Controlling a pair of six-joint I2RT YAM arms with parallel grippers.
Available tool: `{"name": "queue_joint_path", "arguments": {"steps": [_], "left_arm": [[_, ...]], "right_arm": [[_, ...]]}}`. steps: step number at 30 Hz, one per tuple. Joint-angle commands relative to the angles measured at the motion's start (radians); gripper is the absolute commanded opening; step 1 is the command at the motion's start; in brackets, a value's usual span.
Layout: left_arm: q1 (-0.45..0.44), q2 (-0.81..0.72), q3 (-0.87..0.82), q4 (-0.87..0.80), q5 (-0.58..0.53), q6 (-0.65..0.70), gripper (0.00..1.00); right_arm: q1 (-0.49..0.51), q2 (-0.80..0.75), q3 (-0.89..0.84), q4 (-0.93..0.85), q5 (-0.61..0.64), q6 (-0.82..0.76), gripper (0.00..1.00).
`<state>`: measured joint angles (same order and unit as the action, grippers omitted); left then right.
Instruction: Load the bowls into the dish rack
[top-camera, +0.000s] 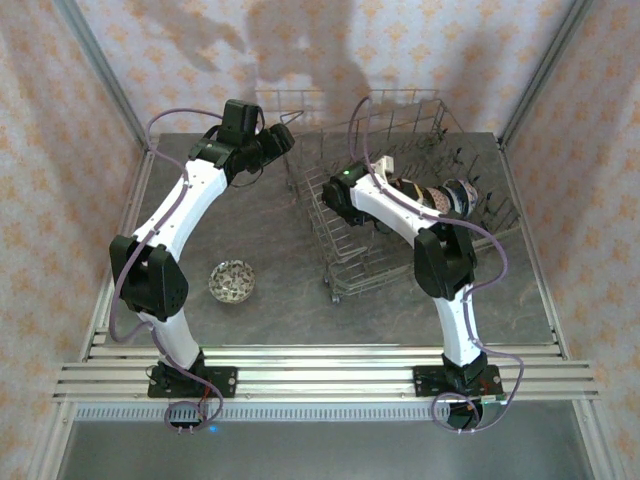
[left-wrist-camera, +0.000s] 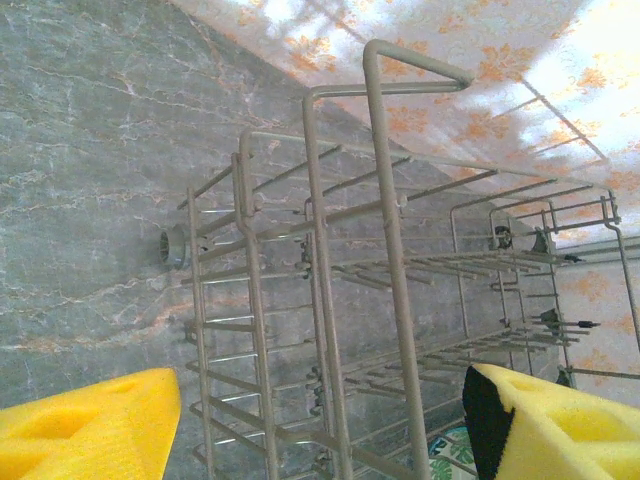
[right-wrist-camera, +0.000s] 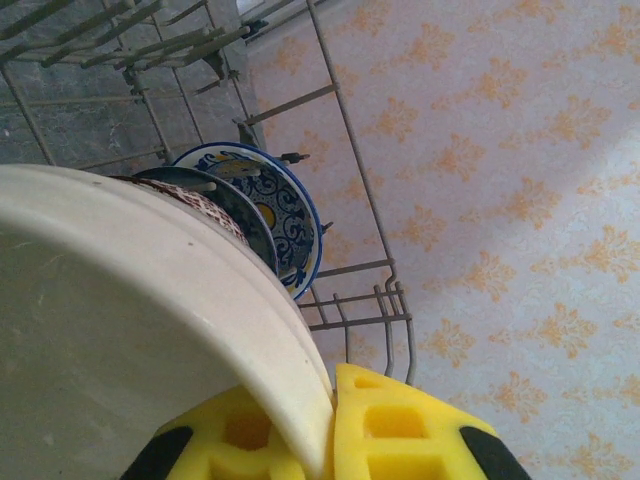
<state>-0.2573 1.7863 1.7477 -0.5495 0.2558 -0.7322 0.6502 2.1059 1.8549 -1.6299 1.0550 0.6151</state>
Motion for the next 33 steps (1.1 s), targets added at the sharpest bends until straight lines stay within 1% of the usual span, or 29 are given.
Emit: {"name": "queue_joint_path", "arguments": {"steps": [1,7,8,9,11,13,19,25,29,33], "left_arm": [[-0.002,-0.025,0.014,-0.026,0.013,0.012,0.76],[-0.002,-0.031,0.005,-0.023,0.011,0.011,0.76],[-0.002,-0.031,0.003,-0.020,0.011,0.009,0.76],[-0.001,-0.033,0.000,-0.020,0.012,0.008,0.76],[0.000,-0.031,0.001,-0.018,0.014,0.007,0.76],[0.000,-0.030,-0.001,-0.016,0.015,0.005,0.76],[0.003,-0.027,-0.010,-0.009,0.026,-0.004,0.76],[0.008,-0.025,-0.014,-0.002,0.033,-0.009,0.76],[0.013,-0.024,-0.023,0.006,0.041,-0.014,0.76],[0.022,-0.027,-0.039,0.019,0.053,-0.023,0.76]], "right_arm": [[0.001,0.034,0.024,-0.153,-0.011,0.026,0.00],[0.006,0.037,0.041,-0.153,-0.039,0.027,0.00],[0.008,0.036,0.041,-0.153,-0.045,0.027,0.01],[0.010,0.038,0.043,-0.153,-0.049,0.026,0.05],[0.015,0.040,0.044,-0.153,-0.056,0.024,0.08],[0.021,0.042,0.043,-0.152,-0.065,0.028,0.15],[0.023,0.039,0.028,-0.152,-0.079,0.040,0.17],[0.030,0.035,0.040,-0.151,-0.123,0.041,0.31],[0.031,0.043,0.062,-0.150,-0.191,0.025,0.35],[0.032,0.030,0.063,-0.150,-0.226,0.028,0.40]]}}
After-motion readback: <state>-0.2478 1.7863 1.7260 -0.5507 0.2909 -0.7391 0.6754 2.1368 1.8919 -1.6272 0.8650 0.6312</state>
